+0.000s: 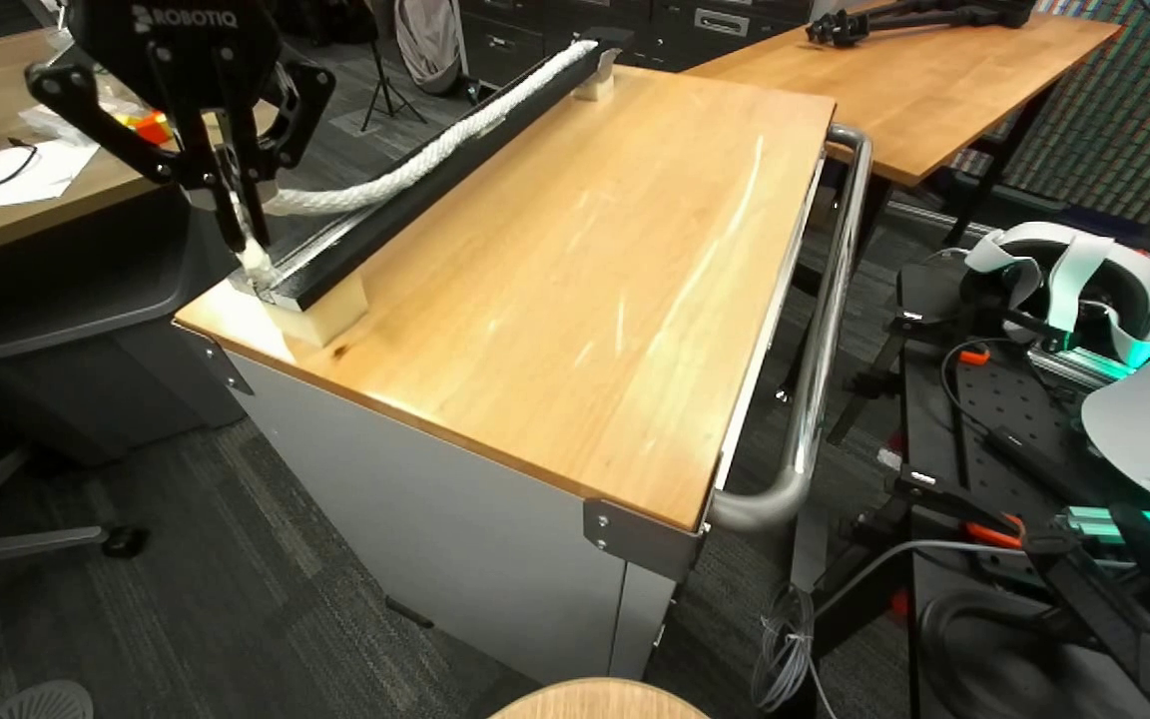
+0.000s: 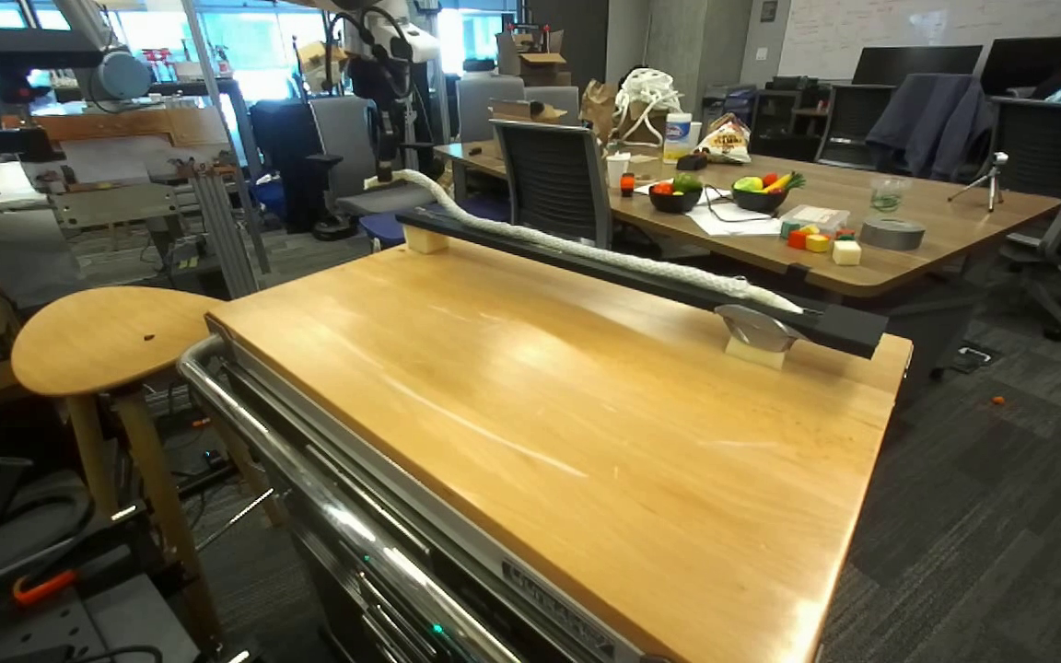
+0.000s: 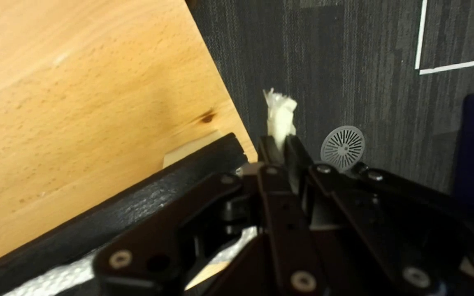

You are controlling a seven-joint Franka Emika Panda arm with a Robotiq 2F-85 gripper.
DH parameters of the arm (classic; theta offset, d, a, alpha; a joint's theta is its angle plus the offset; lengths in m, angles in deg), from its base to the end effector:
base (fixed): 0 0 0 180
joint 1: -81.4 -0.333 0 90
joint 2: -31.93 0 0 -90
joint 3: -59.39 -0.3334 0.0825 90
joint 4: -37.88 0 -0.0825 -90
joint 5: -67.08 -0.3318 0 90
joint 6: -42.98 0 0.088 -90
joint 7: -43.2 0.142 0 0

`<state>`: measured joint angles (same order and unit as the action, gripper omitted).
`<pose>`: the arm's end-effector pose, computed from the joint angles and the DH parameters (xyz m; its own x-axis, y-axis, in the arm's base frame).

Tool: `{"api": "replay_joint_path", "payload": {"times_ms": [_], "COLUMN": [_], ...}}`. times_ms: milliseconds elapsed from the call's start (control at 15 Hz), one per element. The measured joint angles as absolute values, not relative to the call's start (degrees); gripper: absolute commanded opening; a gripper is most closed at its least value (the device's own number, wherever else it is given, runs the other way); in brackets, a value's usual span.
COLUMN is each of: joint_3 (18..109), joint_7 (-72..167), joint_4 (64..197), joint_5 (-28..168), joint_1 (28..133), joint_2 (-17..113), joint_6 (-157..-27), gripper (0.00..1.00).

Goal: Put the rope in the groove on the black object

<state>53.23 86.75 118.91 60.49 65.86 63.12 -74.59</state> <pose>0.6357 0.2484 0.3959 0.9022 -0.4289 -0.0461 -0.4299 -0.8850 -0.1789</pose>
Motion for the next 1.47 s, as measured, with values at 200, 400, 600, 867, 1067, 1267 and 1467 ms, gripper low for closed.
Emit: {"api": "replay_joint_path", "payload": {"times_ms": [200, 400, 600, 867, 1067, 1267, 1467], "joint_3": [53.24, 53.28, 53.29, 53.2, 52.87, 52.17, 51.97], "joint_7": [86.61, 86.61, 86.61, 86.53, 86.27, 85.86, 85.83], "joint_4": [116.72, 114.8, 112.82, 110.18, 108.66, 107.47, 106.9], "joint_5": [58.22, 55.69, 52.44, 46.95, 43.36, 40.64, 39.7], "joint_1": [66.72, 67.98, 69.43, 71.62, 72.96, 73.91, 74.14], "joint_2": [64.59, 66.27, 68.21, 70.48, 71.43, 72.03, 72.5], "joint_6": [-71.21, -68.68, -67.06, -64.92, -63.46, -61.64, -60.5], "gripper": [0.02, 0.02, 0.02, 0.02, 0.02, 0.02, 0.02]}}
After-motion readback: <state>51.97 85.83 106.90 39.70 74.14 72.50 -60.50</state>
